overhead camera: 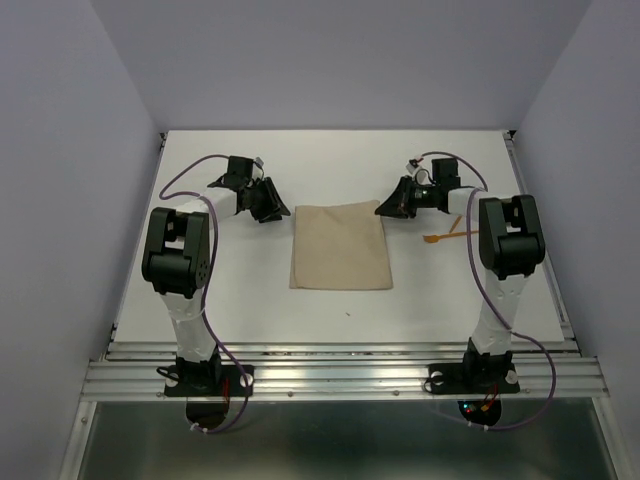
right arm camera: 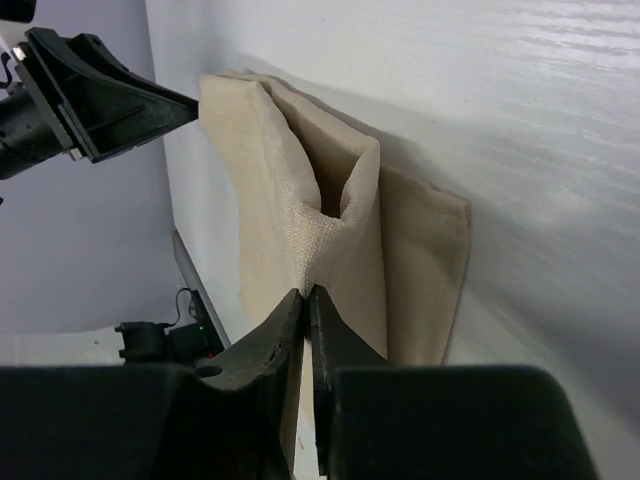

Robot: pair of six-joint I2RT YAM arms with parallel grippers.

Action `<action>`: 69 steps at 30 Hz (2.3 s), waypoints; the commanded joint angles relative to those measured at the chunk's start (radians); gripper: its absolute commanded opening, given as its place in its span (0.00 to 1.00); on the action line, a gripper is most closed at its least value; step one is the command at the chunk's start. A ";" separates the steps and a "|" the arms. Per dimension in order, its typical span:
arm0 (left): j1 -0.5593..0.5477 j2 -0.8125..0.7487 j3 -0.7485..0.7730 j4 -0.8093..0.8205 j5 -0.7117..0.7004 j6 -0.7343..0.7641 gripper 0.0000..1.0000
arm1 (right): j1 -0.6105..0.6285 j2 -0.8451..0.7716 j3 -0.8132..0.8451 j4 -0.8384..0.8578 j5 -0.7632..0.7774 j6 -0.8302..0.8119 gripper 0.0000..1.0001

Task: Fold the napkin into a case and place the utensils inside
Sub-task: Smooth out the lower triangle-folded napkin at the center of the board.

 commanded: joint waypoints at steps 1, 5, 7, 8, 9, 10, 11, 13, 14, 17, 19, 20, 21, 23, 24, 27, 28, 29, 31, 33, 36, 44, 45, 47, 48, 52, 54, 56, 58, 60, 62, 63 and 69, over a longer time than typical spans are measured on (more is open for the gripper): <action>0.003 -0.057 0.015 -0.009 -0.003 0.022 0.42 | -0.018 0.005 0.015 0.006 0.023 -0.006 0.20; 0.003 -0.061 0.015 -0.009 -0.003 0.019 0.42 | -0.009 -0.001 0.061 -0.165 0.270 -0.109 0.43; 0.003 -0.059 0.016 -0.011 -0.003 0.020 0.42 | 0.003 -0.044 0.056 -0.200 0.361 -0.136 0.45; 0.003 -0.057 0.018 -0.011 -0.003 0.019 0.42 | 0.017 -0.060 0.050 -0.229 0.437 -0.153 0.45; 0.003 -0.056 0.020 -0.011 -0.003 0.017 0.42 | 0.026 -0.094 0.044 -0.243 0.479 -0.159 0.48; 0.003 -0.053 0.021 -0.009 -0.003 0.015 0.42 | 0.037 -0.113 0.033 -0.249 0.540 -0.164 0.50; 0.003 -0.051 0.023 -0.011 -0.001 0.015 0.42 | 0.060 -0.128 0.010 -0.257 0.570 -0.164 0.54; 0.003 -0.050 0.023 -0.011 -0.001 0.014 0.42 | 0.089 -0.168 -0.013 -0.257 0.657 -0.161 0.55; 0.003 -0.050 0.023 -0.011 -0.003 0.014 0.42 | 0.124 -0.182 -0.025 -0.257 0.692 -0.152 0.55; 0.003 -0.051 0.020 -0.012 -0.007 0.015 0.42 | 0.178 -0.222 -0.059 -0.236 0.813 -0.120 0.59; 0.003 -0.053 0.018 -0.014 -0.009 0.015 0.42 | 0.221 -0.228 -0.067 -0.222 0.878 -0.100 0.60; 0.003 -0.053 0.016 -0.017 -0.011 0.015 0.42 | 0.234 -0.225 -0.063 -0.223 0.898 -0.091 0.60; 0.003 -0.051 0.016 -0.018 -0.014 0.015 0.42 | 0.259 -0.217 -0.057 -0.225 0.922 -0.089 0.60; 0.003 -0.054 0.018 -0.020 -0.014 0.017 0.42 | 0.279 -0.182 -0.024 -0.246 0.988 -0.087 0.59; 0.003 -0.056 0.020 -0.022 -0.014 0.019 0.42 | 0.279 -0.167 -0.011 -0.261 1.019 -0.086 0.59; 0.003 -0.056 0.020 -0.025 -0.018 0.020 0.42 | 0.307 -0.127 0.016 -0.283 1.093 -0.078 0.58; 0.003 -0.057 0.020 -0.025 -0.018 0.020 0.42 | 0.307 -0.120 0.019 -0.283 1.102 -0.077 0.56; 0.003 -0.056 0.020 -0.025 -0.018 0.020 0.42 | 0.316 -0.116 0.022 -0.281 1.116 -0.072 0.55; 0.003 -0.054 0.018 -0.025 -0.018 0.020 0.42 | 0.316 -0.108 0.027 -0.281 1.134 -0.072 0.48; 0.003 -0.054 0.015 -0.023 -0.017 0.020 0.42 | 0.325 -0.104 0.035 -0.281 1.138 -0.074 0.40; 0.003 -0.054 0.012 -0.019 -0.017 0.019 0.42 | 0.325 -0.088 0.044 -0.283 1.133 -0.083 0.27; 0.003 -0.054 0.003 -0.014 -0.015 0.019 0.42 | 0.325 -0.142 0.030 -0.274 1.076 -0.081 0.01; 0.003 -0.053 0.001 -0.014 -0.017 0.019 0.42 | 0.325 -0.154 0.029 -0.271 1.076 -0.084 0.01; 0.003 -0.054 0.000 -0.012 -0.015 0.019 0.42 | 0.325 -0.182 0.032 -0.271 1.107 -0.087 0.05; 0.003 -0.056 -0.002 -0.012 -0.017 0.019 0.42 | 0.325 -0.186 0.038 -0.271 1.119 -0.097 0.19; 0.003 -0.059 -0.003 -0.014 -0.024 0.019 0.42 | 0.325 -0.162 0.082 -0.287 1.177 -0.126 0.51; 0.003 -0.062 0.000 -0.017 -0.029 0.019 0.42 | 0.325 -0.137 0.116 -0.301 1.231 -0.146 0.55; 0.003 -0.067 0.001 -0.020 -0.035 0.022 0.42 | 0.325 -0.107 0.137 -0.312 1.259 -0.161 0.56; 0.003 -0.068 0.004 -0.025 -0.037 0.023 0.42 | 0.325 -0.079 0.165 -0.314 1.259 -0.170 0.57; 0.003 -0.068 0.006 -0.028 -0.037 0.025 0.42 | 0.334 -0.062 0.183 -0.315 1.260 -0.178 0.56; 0.003 -0.068 0.006 -0.028 -0.038 0.023 0.42 | 0.343 -0.047 0.208 -0.324 1.259 -0.184 0.56; 0.003 -0.067 0.004 -0.028 -0.038 0.023 0.42 | 0.344 -0.042 0.214 -0.326 1.260 -0.186 0.57; 0.003 -0.062 0.006 -0.028 -0.038 0.023 0.42 | 0.363 -0.012 0.239 -0.329 1.240 -0.186 0.61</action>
